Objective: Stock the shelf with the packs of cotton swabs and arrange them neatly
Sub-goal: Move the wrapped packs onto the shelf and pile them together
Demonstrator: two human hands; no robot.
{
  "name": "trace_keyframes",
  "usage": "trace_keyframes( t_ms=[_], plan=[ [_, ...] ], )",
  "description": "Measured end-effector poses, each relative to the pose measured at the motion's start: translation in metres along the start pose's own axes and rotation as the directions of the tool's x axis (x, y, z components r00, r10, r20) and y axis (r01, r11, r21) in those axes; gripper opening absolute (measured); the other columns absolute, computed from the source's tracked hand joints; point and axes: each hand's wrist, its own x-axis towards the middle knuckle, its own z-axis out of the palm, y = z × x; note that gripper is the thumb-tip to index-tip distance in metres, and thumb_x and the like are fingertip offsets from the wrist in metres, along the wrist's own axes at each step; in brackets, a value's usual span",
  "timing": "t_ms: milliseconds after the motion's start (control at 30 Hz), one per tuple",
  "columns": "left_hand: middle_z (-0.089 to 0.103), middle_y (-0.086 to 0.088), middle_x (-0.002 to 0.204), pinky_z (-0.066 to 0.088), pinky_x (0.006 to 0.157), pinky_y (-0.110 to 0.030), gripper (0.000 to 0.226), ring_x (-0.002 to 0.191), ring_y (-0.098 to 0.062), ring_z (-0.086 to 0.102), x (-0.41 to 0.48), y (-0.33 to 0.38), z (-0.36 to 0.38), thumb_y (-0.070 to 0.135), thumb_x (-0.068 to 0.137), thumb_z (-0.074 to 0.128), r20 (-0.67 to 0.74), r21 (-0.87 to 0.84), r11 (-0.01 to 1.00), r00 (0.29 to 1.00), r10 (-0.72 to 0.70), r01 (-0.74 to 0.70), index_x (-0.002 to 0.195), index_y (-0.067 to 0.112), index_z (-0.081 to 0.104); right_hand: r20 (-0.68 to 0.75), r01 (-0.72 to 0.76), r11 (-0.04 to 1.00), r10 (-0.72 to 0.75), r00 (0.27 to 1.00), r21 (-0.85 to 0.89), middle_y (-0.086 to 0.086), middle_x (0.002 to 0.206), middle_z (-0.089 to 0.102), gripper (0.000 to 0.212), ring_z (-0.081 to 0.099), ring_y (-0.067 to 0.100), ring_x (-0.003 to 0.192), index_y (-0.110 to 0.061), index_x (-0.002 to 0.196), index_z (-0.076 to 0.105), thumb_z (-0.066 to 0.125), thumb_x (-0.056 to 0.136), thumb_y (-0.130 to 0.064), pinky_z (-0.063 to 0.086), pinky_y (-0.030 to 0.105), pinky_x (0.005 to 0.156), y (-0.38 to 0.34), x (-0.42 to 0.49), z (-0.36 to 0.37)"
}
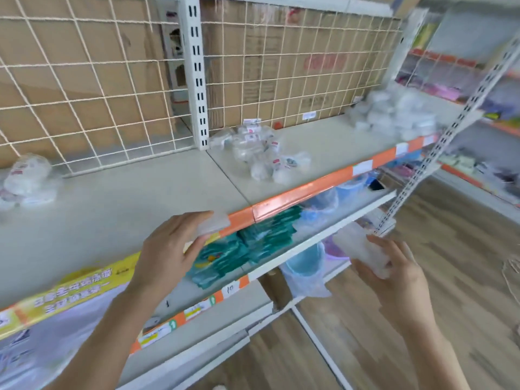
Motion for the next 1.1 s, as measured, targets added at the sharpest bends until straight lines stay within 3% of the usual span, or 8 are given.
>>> trace_keyframes(
  t_ms=[67, 167, 300, 433, 600, 800, 967, 1100],
  plan=[
    [0.068, -0.004, 0.101, 0.040, 0.076, -0.023, 0.031, 0.090, -0.013, 0.053, 0.014, 0.004, 0.015, 0.030, 0.088, 0.047, 0.023, -0.045, 0.999, 1.000, 0.006, -0.005, 0.114, 0.018, 0.058, -0.026, -0.027, 0.999, 0.027, 0.999, -0.035, -0.012, 0.100, 0.051, 0.045, 0.049, 0.010, 0.080, -0.020, 0.112, 0.063, 0.081, 0.070, -0.020, 0.037, 0.026, 0.062, 0.011, 0.003, -0.009],
    [0.067, -0.004, 0.104, 0.040, 0.078, -0.023, 0.032, 0.093, -0.013, 0.053, 0.042, 0.007, 0.042, 0.031, 0.088, 0.046, 0.051, -0.111, 0.993, 0.998, 0.036, -0.030, 0.116, 0.019, 0.056, -0.089, -0.097, 0.993, 0.090, 0.992, -0.073, -0.012, 0.100, 0.052, 0.045, 0.046, 0.004, 0.071, -0.022, 0.111, 0.063, 0.080, 0.070, -0.021, 0.032, 0.017, 0.056, 0.024, 0.011, -0.018],
    [0.067, -0.004, 0.105, 0.040, 0.081, -0.020, 0.033, 0.096, -0.011, 0.054, 0.087, 0.014, 0.081, 0.030, 0.089, 0.047, 0.059, -0.208, 0.974, 0.993, 0.104, -0.090, 0.116, 0.017, 0.059, -0.156, -0.167, 0.980, 0.150, 0.976, -0.108, -0.012, 0.098, 0.051, 0.044, 0.048, 0.008, 0.073, -0.020, 0.111, 0.064, 0.081, 0.070, -0.021, 0.035, 0.027, 0.062, 0.037, 0.034, -0.033],
    [0.066, -0.002, 0.106, 0.042, 0.083, -0.017, 0.030, 0.099, -0.010, 0.055, 0.127, 0.022, 0.120, 0.030, 0.089, 0.048, 0.059, -0.293, 0.945, 0.983, 0.171, -0.147, 0.117, 0.022, 0.054, -0.243, -0.241, 0.964, 0.210, 0.947, -0.107, -0.012, 0.098, 0.050, 0.042, 0.052, 0.000, 0.069, -0.022, 0.112, 0.062, 0.078, 0.073, -0.021, 0.034, 0.023, 0.058, 0.049, 0.059, -0.044],
    [0.067, -0.001, 0.109, 0.047, 0.081, -0.023, 0.034, 0.102, -0.010, 0.055, 0.169, 0.042, 0.162, 0.029, 0.089, 0.050, 0.066, -0.341, 0.917, 0.968, 0.242, -0.206, 0.116, 0.014, 0.061, -0.320, -0.309, 0.940, 0.251, 0.914, -0.144, -0.010, 0.099, 0.051, 0.042, 0.051, 0.017, 0.073, -0.021, 0.111, 0.063, 0.079, 0.072, -0.021, 0.035, 0.028, 0.063, 0.070, 0.071, -0.050],
    [0.067, -0.003, 0.110, 0.048, 0.079, -0.028, 0.033, 0.101, -0.010, 0.056, 0.204, 0.065, 0.211, 0.023, 0.087, 0.057, 0.102, -0.398, 0.895, 0.960, 0.260, -0.200, 0.118, 0.013, 0.061, -0.369, -0.394, 0.908, 0.321, 0.872, -0.140, -0.009, 0.102, 0.050, 0.043, 0.051, 0.017, 0.081, -0.019, 0.112, 0.063, 0.080, 0.072, -0.020, 0.037, 0.029, 0.068, 0.108, 0.089, -0.063],
    [0.066, -0.001, 0.110, 0.049, 0.078, -0.028, 0.034, 0.101, -0.010, 0.055, 0.232, 0.081, 0.258, 0.024, 0.087, 0.056, 0.100, -0.396, 0.903, 0.969, 0.227, -0.170, 0.119, 0.015, 0.060, -0.369, -0.411, 0.905, 0.347, 0.862, -0.110, -0.009, 0.101, 0.051, 0.043, 0.050, 0.006, 0.069, -0.022, 0.112, 0.063, 0.079, 0.073, -0.022, 0.036, 0.028, 0.064, 0.152, 0.124, -0.074],
    [0.066, 0.002, 0.109, 0.048, 0.077, -0.028, 0.033, 0.099, -0.011, 0.057, 0.258, 0.106, 0.299, 0.031, 0.089, 0.053, 0.072, -0.368, 0.917, 0.979, 0.191, -0.152, 0.118, 0.018, 0.060, -0.343, -0.391, 0.916, 0.339, 0.876, -0.095, -0.009, 0.104, 0.054, 0.042, 0.052, 0.014, 0.076, -0.022, 0.113, 0.062, 0.078, 0.074, -0.025, 0.036, 0.029, 0.067, 0.197, 0.166, -0.091]
  ],
)
